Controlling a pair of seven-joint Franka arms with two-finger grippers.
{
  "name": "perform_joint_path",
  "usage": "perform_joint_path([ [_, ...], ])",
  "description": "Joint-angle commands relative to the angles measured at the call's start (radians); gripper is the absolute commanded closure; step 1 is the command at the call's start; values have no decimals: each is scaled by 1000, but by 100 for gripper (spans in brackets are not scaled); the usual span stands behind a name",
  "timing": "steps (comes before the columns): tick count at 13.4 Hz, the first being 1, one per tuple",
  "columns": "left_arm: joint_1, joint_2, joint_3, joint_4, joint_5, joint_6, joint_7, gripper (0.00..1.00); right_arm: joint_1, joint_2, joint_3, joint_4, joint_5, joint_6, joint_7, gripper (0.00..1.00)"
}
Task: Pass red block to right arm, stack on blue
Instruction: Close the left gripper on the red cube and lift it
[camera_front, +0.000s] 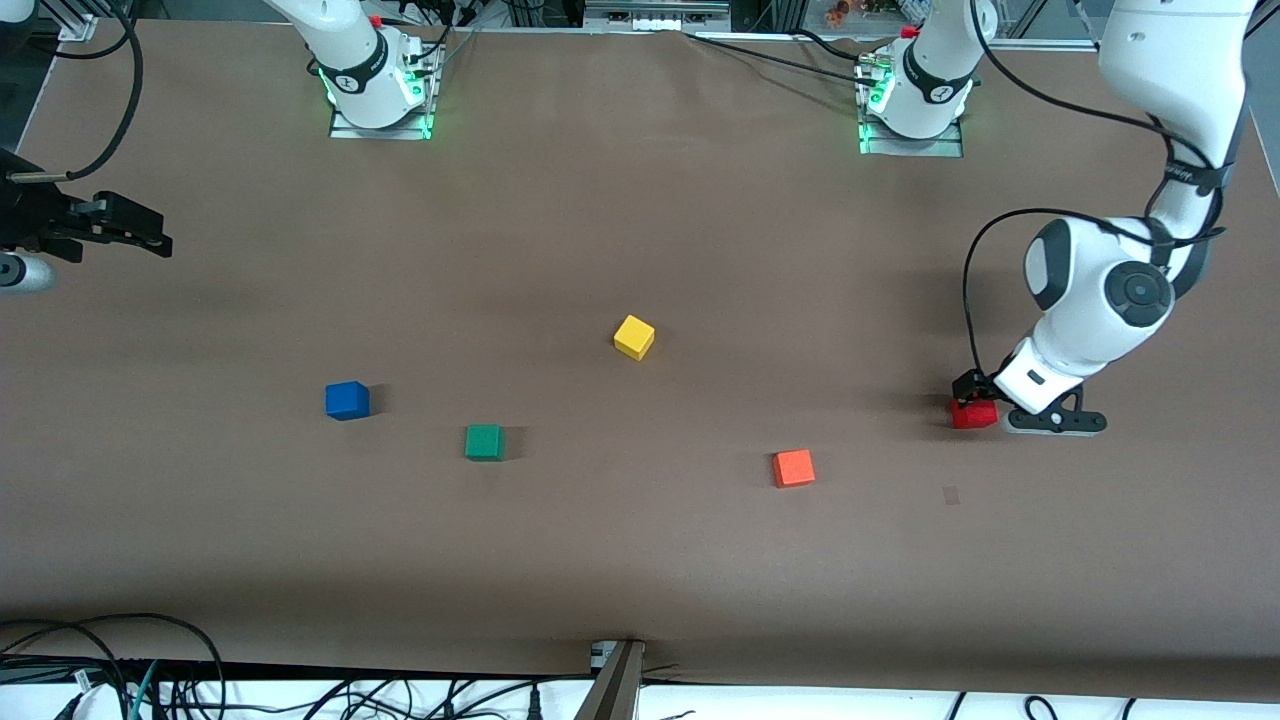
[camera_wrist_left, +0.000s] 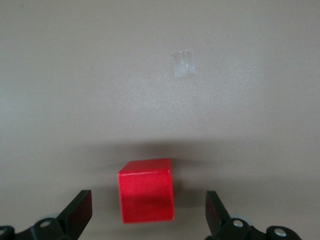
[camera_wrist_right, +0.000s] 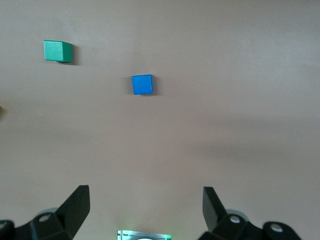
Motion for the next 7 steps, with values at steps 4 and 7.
perform_joint_path([
  [4, 12, 122, -2, -1, 5, 166, 16, 0, -9, 4, 2, 18, 24, -7, -11, 0],
  [7, 11, 119, -2, -4, 5, 156, 12, 37, -9, 4, 2, 18, 22, -7, -11, 0],
])
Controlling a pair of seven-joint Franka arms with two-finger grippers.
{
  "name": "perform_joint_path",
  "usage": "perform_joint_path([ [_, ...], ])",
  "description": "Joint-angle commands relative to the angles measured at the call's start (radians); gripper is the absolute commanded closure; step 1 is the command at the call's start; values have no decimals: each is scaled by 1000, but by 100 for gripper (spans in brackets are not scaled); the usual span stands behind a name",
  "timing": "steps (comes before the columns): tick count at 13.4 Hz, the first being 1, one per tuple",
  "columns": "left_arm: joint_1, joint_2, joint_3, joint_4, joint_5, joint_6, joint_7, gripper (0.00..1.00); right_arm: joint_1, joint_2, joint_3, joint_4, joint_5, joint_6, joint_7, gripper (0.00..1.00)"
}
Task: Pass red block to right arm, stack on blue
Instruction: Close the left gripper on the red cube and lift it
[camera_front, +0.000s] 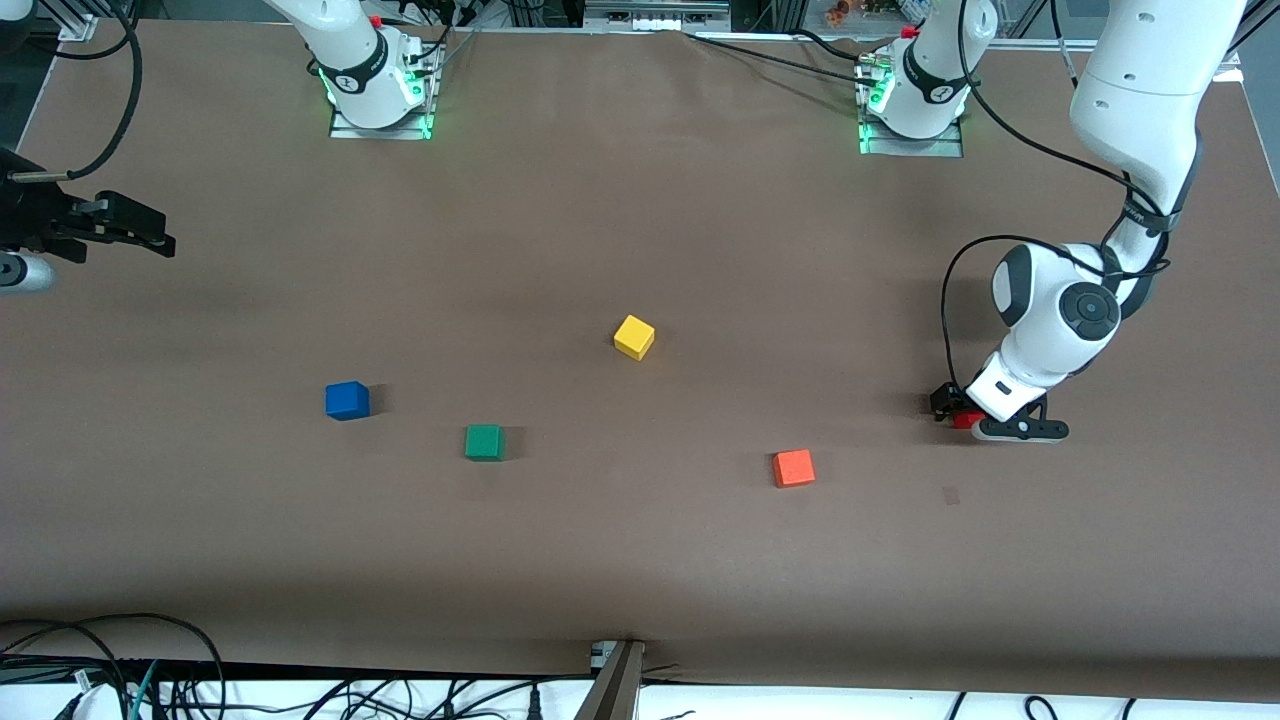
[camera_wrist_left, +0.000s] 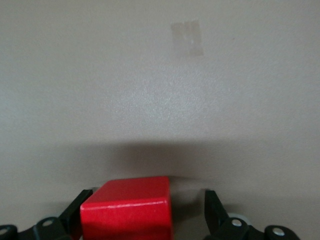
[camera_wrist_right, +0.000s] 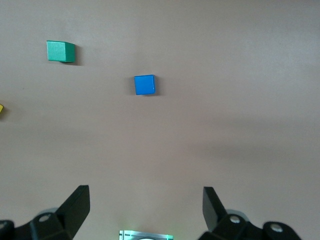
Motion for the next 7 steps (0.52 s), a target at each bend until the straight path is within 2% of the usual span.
perform_joint_path([
  [1, 6, -13, -2, 0, 5, -3, 13, 51, -9, 4, 1, 18, 16, -7, -10, 0],
  [4, 6, -28, -4, 6, 5, -42, 11, 78, 0, 17, 6, 18, 10, -7, -3, 0],
  [6, 3, -49, -5, 22, 5, -93, 10, 82, 0, 32, 6, 18, 12, -7, -8, 0],
  [7, -5, -59, -10, 58, 5, -173, 10, 83, 2, 34, 6, 17, 12, -8, -8, 0],
])
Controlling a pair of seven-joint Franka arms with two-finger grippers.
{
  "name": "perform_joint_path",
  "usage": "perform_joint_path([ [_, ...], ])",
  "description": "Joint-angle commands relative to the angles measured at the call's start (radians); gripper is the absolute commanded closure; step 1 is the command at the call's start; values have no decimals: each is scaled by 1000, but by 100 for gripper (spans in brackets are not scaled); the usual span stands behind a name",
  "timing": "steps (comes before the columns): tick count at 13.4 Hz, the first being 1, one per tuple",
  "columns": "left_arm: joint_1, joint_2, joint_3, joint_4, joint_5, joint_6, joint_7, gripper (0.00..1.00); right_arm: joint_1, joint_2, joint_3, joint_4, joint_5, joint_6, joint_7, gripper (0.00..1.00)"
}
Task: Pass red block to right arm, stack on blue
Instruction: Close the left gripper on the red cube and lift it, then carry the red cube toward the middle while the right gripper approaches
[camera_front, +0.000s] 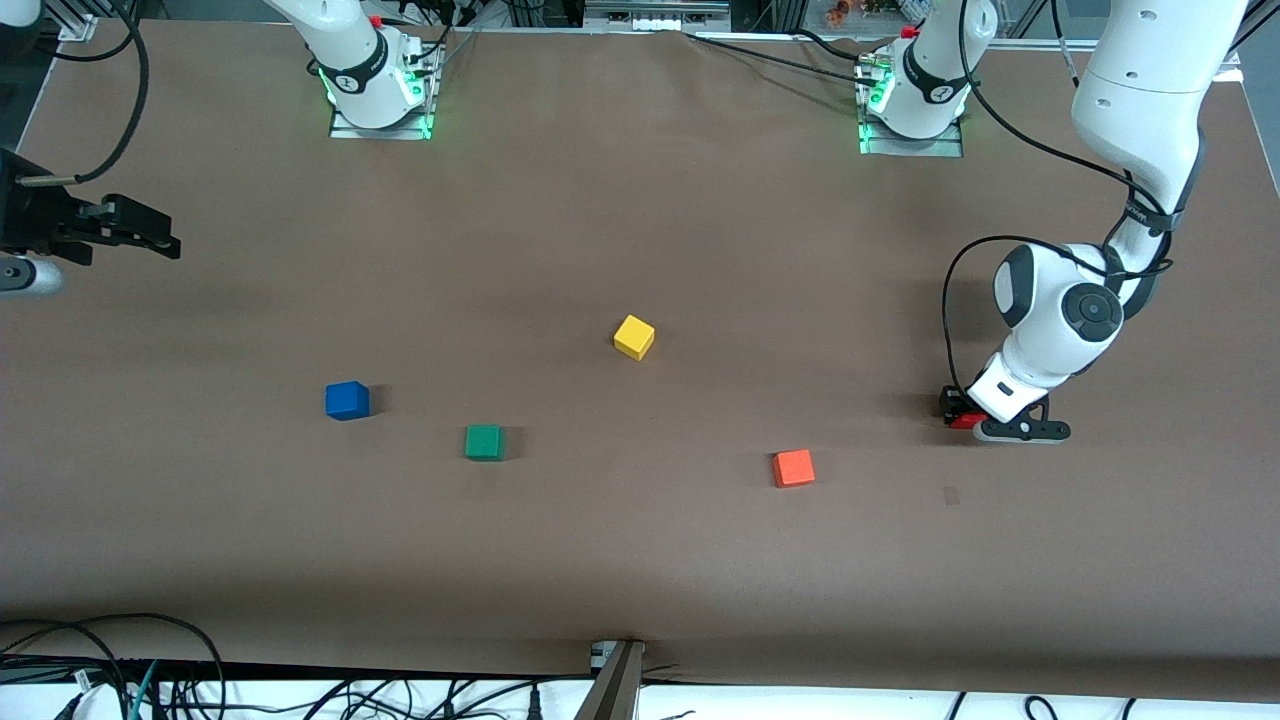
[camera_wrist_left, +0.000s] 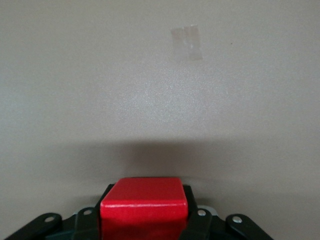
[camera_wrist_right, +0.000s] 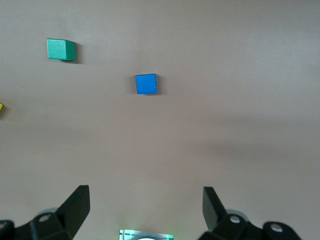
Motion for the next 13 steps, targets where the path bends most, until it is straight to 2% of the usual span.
perform_joint_path([
  [1, -3, -45, -28, 88, 5, -216, 10, 84, -3, 20, 2, 17, 14, -10, -8, 0],
  [4, 3, -46, -78, 260, 3, -519, 16, 86, -6, 51, 2, 18, 17, -7, -6, 0],
  [5, 7, -46, -99, 306, 3, -575, 22, 84, -4, 60, 3, 18, 20, -7, -6, 0],
  [6, 9, -48, -113, 331, -12, -592, 40, 80, 0, 66, 6, 18, 29, -7, -9, 0],
  [8, 9, -54, -119, 348, -165, -591, 176, 82, 14, 74, 19, 18, 69, -5, -2, 0],
  [10, 9, -51, -118, 366, -326, -585, 418, 85, 22, 94, 20, 18, 176, -5, 6, 0],
  [13, -3, -51, -130, 371, -557, -580, 703, 89, 13, 169, 19, 18, 418, -7, 0, 0],
])
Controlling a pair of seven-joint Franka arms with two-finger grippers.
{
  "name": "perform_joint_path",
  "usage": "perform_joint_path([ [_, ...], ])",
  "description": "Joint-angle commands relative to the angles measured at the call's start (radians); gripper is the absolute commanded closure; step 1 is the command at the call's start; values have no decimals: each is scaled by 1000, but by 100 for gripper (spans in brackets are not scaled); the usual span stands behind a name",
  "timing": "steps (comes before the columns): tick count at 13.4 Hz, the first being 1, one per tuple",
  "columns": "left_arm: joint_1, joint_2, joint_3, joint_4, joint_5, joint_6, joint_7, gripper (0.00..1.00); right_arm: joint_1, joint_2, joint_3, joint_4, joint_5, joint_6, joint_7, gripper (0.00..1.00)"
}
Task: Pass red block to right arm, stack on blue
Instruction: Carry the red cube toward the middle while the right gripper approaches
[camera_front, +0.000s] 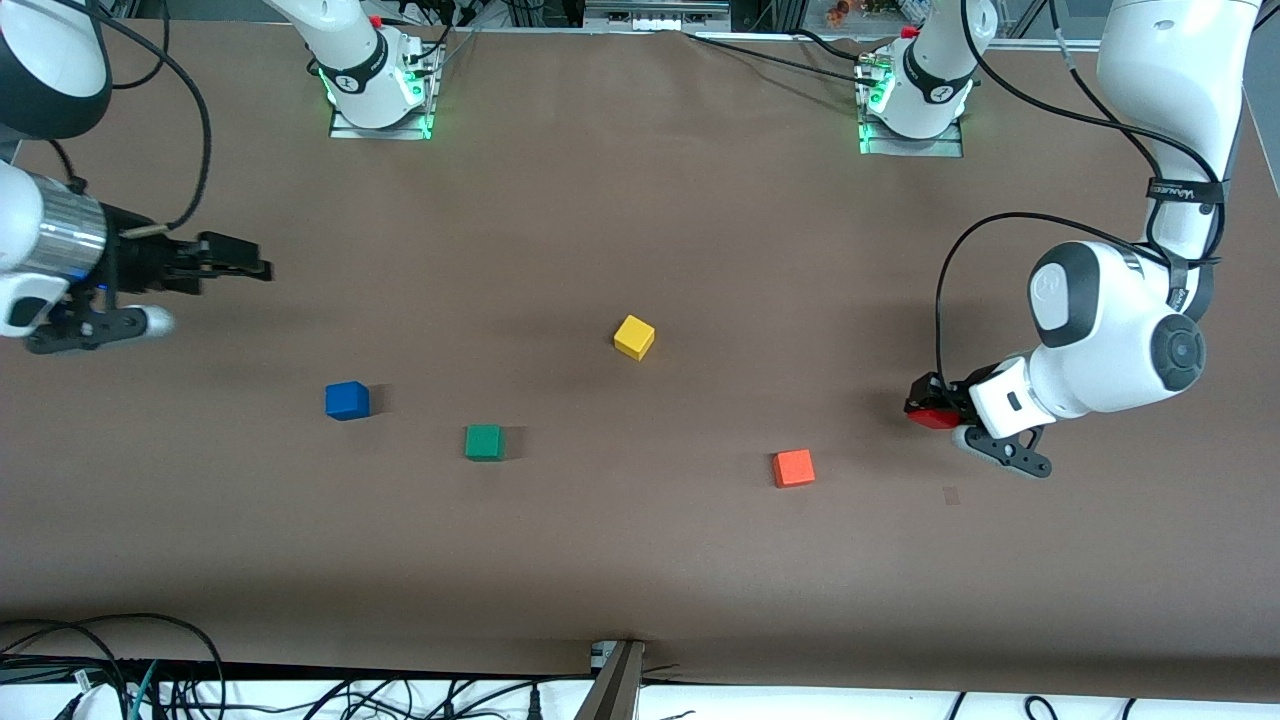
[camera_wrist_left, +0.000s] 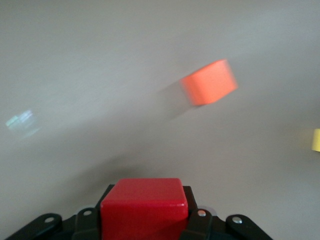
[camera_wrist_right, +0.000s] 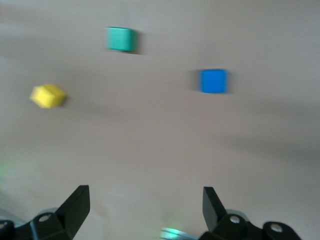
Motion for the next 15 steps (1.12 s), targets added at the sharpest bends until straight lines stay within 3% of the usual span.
perform_joint_path([
  [1, -5, 4, -34, 21, -164, -1, 216, 92, -16, 85, -2, 20, 193, -7, -7, 0],
  [5, 1, 13, -169, 11, -397, 12, 432, 92, -16, 188, -2, 20, 388, -6, 2, 0],
  [8, -10, 30, -219, 21, -556, 15, 649, 86, -14, 271, -3, 20, 631, 8, -7, 0],
  [15, -83, 136, -258, 47, -1142, 25, 1302, 89, 84, 371, 1, -8, 987, 53, -12, 0],
])
